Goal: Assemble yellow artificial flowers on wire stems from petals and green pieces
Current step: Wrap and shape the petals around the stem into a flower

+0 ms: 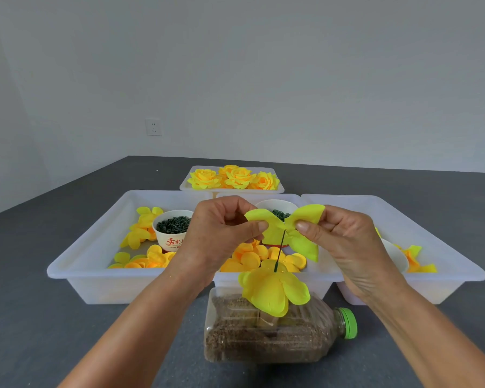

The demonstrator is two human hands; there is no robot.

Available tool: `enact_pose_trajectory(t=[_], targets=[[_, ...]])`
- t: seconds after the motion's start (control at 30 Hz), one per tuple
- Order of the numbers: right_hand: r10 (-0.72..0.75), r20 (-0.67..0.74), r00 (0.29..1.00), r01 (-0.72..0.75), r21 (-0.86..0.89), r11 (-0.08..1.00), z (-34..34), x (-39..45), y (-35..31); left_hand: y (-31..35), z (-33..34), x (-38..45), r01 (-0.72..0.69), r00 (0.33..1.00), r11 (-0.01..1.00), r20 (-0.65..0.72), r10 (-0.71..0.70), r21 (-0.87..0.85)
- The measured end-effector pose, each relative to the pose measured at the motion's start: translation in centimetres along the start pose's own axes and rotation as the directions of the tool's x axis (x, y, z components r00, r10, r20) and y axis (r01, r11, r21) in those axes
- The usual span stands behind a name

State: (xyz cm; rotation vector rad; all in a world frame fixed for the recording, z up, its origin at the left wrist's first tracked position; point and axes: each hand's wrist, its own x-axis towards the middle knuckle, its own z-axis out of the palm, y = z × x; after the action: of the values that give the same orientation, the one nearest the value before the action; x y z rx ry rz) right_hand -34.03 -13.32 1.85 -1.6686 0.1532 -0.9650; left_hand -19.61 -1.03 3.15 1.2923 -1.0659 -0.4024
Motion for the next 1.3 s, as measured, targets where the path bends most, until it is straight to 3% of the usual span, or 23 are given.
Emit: enact_pose_trajectory(t=[0.23, 0.43, 0.57, 0.8, 1.3], targets=[[-0.041, 0.035, 0.999, 0.044, -0.097, 0.994, 0.2, -0.3, 0.1, -0.1, -0.3, -0.4, 0.017, 1.000, 1.000, -0.017, -0.017, 0.006], [-0.166, 0.086, 0.982, 0.184, -0.297, 0.937, 0.2, -0.8, 0.0, 0.0, -0.4, -0.9, 0.007, 1.000, 0.999, 0.014, -0.007, 0.047], [-0.187, 0.083, 0.979, 0.204, -0.337, 0.919, 0.3, -1.1, 0.2, -0.2, -0.5, -1.2, -0.037, 0.999, 0.991, 0.025, 0.034, 0.131], [-0.202, 0.099, 0.974, 0.225, -0.409, 0.885, 0.2, -1.2, 0.3, -0.4, -0.5, -1.5, -0.158, 0.987, 0.895, 0.042, 0.154, 0.417], [-0.159, 0.045, 0.986, 0.161, -0.481, 0.862, 0.0, -2.2, 1.0, -0.9, -0.3, -3.0, -0.407, 0.910, 0.725, 0.176, 0.376, 0.555]])
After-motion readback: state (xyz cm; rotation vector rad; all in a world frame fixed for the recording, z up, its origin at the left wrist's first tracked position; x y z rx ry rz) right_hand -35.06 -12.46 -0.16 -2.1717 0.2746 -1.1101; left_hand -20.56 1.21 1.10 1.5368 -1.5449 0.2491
